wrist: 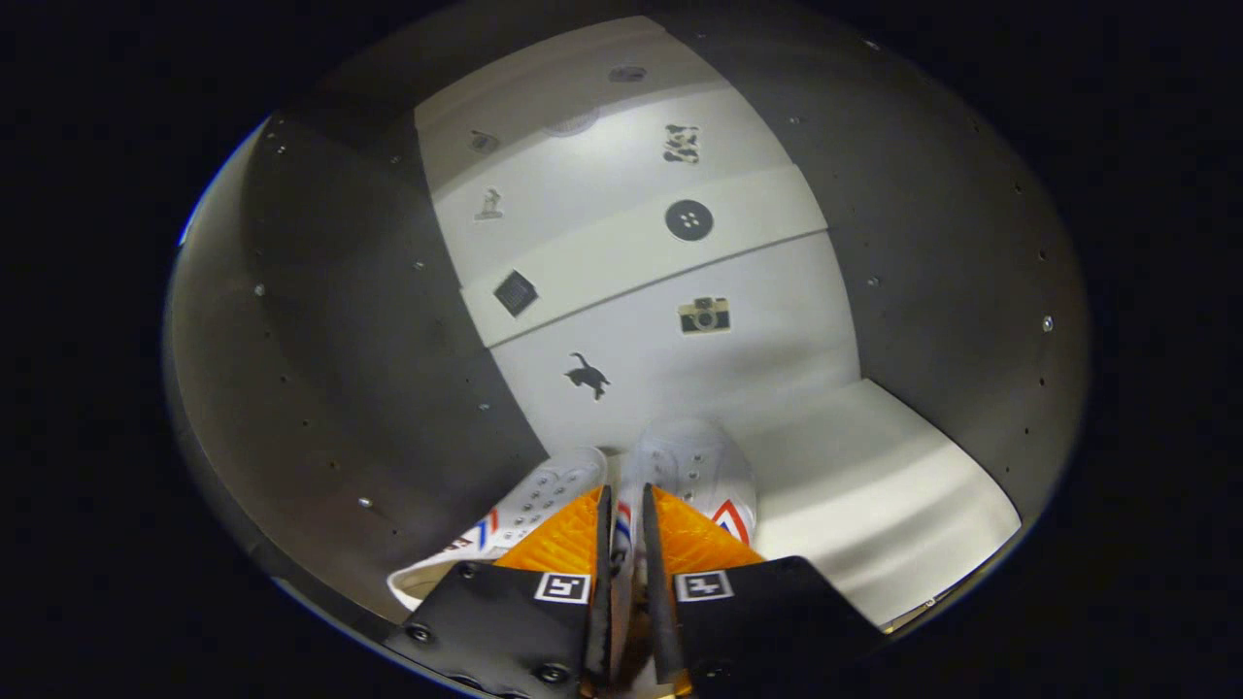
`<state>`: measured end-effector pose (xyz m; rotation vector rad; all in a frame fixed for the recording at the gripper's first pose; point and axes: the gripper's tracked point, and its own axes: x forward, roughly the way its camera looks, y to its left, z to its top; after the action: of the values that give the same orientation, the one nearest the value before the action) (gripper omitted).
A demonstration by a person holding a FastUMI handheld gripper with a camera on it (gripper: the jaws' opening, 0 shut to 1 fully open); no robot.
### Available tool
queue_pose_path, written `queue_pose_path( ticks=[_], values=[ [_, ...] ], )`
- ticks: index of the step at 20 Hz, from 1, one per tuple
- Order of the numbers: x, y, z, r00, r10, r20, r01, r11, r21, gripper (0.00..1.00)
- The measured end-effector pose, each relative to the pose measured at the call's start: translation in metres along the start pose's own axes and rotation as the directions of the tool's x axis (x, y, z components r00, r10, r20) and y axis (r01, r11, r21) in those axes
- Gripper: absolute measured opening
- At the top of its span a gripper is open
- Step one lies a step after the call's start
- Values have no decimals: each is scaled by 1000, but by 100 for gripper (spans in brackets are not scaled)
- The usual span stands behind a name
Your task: Open the shoe cabinet door, grab the shoes and put them into the shoe cabinet, then close the shoe cabinet door.
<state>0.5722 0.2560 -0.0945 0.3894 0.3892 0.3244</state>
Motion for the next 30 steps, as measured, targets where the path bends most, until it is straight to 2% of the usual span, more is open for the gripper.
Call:
queue_pose_path(
  ticks=[5, 6, 9, 13, 20, 30],
  values=[
    [-41, 27, 12, 999, 24, 32, -21, 996, -85, 90],
    [-53, 32, 13, 999, 22, 40, -17, 992, -122, 96],
    [-95, 46, 17, 996, 18, 89, 3, 973, -231, 98],
    [-159, 69, 20, 988, 44, 151, 3, 955, -297, 98],
    [-267, 88, 14, 980, 88, 181, -23, 941, -336, 98],
    [-423, 69, 6, 973, 86, 213, -11, 944, -329, 98]
  ],
)
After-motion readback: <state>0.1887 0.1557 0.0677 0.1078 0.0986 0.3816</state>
